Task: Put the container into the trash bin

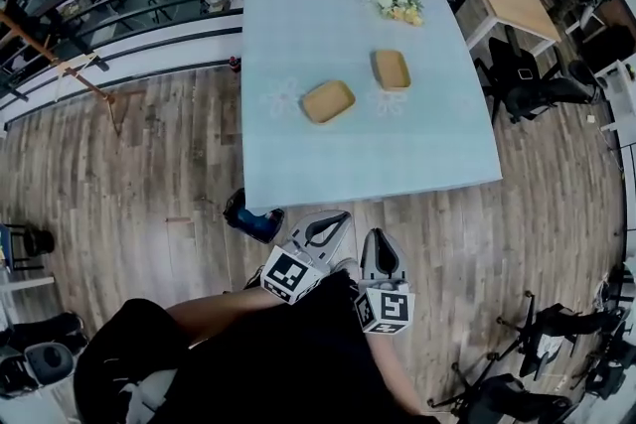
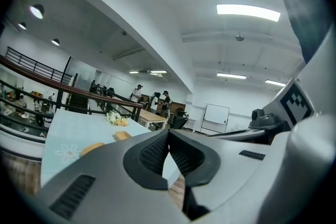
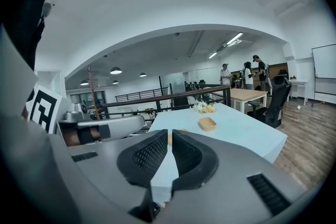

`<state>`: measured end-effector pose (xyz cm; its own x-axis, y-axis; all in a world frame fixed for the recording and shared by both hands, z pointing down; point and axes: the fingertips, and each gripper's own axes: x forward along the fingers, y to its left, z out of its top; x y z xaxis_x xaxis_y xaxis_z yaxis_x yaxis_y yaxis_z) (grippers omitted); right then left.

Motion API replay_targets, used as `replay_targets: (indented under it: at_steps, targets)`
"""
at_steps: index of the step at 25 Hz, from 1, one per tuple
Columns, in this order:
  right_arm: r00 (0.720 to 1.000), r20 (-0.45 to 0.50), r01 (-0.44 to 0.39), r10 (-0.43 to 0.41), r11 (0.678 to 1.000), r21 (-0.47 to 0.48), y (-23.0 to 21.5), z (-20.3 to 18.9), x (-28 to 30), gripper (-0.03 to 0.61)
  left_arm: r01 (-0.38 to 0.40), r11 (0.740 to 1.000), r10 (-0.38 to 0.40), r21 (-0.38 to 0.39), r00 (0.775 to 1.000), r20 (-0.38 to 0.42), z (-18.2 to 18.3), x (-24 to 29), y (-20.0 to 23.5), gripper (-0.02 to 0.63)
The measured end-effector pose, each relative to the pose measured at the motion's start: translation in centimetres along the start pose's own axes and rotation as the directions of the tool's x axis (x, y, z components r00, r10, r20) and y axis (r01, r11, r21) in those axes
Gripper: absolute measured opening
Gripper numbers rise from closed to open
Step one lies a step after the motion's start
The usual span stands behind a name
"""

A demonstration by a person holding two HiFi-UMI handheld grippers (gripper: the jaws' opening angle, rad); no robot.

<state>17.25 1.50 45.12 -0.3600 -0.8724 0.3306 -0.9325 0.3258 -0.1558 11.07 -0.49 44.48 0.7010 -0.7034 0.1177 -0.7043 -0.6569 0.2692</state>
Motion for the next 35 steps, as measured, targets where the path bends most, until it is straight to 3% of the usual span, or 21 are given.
replay_targets:
  at_steps: [9,17,24,29,31,35]
  targets:
    - [0.996,-0.038,-0.081,0.083,0.996,0.041,-2.0,0.3,7.0,0.037,-0.096,0.995,0.096,0.008,0.995,-0.019,0.5,3.2,5.3,0.015]
    - [0.988,-0.015,-0.152,0.152,0.988,0.002,-6.6,4.0,16.0,0.037,-0.198,0.978,0.200,0.071,0.980,-0.026,2.3,9.4,11.2,0.015]
    - [0.955,-0.085,-0.286,0.284,0.958,-0.007,-7.9,4.0,23.0,0.037,-0.266,0.962,0.269,0.052,0.962,-0.045,2.7,13.9,14.7,0.015]
    - [0.920,-0.153,-0.369,0.361,0.929,-0.022,-8.7,3.0,27.4,0.043,-0.354,0.935,0.354,0.021,0.932,-0.072,1.9,15.7,17.6,0.015]
    - [0.911,-0.182,-0.379,0.371,0.925,-0.008,-9.5,2.5,29.7,0.107,-0.389,0.921,0.389,0.016,0.918,-0.074,1.9,16.1,18.9,0.015]
    - [0.889,-0.259,-0.389,0.378,0.921,0.009,-11.2,1.4,34.8,0.117,-0.475,0.880,0.473,0.004,0.877,-0.082,2.7,16.3,21.6,0.015]
